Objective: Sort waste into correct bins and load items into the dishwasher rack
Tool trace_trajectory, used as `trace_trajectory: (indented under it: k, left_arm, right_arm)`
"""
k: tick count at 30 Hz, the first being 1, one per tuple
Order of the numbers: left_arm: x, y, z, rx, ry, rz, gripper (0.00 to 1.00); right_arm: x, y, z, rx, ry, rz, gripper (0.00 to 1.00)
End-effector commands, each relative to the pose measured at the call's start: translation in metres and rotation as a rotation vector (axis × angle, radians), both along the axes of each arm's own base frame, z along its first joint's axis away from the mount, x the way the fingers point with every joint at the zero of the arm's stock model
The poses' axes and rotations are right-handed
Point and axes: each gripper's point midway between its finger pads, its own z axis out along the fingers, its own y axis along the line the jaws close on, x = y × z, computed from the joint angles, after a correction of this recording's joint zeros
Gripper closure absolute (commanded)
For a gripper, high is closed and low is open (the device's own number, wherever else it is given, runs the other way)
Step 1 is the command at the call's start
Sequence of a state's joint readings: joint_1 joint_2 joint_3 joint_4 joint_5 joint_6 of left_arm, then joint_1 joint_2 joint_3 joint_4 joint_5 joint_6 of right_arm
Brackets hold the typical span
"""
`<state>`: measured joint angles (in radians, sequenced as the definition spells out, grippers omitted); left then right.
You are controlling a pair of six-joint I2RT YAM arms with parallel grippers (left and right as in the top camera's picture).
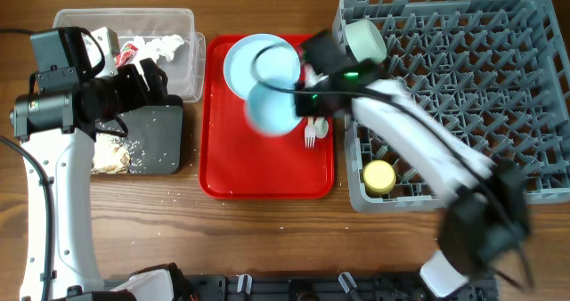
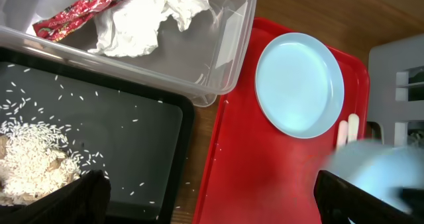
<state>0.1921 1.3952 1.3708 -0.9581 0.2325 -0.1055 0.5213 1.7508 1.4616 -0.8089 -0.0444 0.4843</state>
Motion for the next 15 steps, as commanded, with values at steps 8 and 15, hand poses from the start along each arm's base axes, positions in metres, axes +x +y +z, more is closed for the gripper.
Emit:
trace_trajectory:
  k: [8,15]
  left_arm:
    - [0.002,0.003,0.001,0.014,-0.006,-0.008,0.00]
    - [0.002,0.003,0.001,0.014,-0.006,-0.008,0.00]
  right_arm:
    - [-0.019,-0.199,0.162,-0.971,-0.517,-0.461,0.96]
    - [-0.011,-0.203,0.115,-1.194,-0.444,-0.401,0.96]
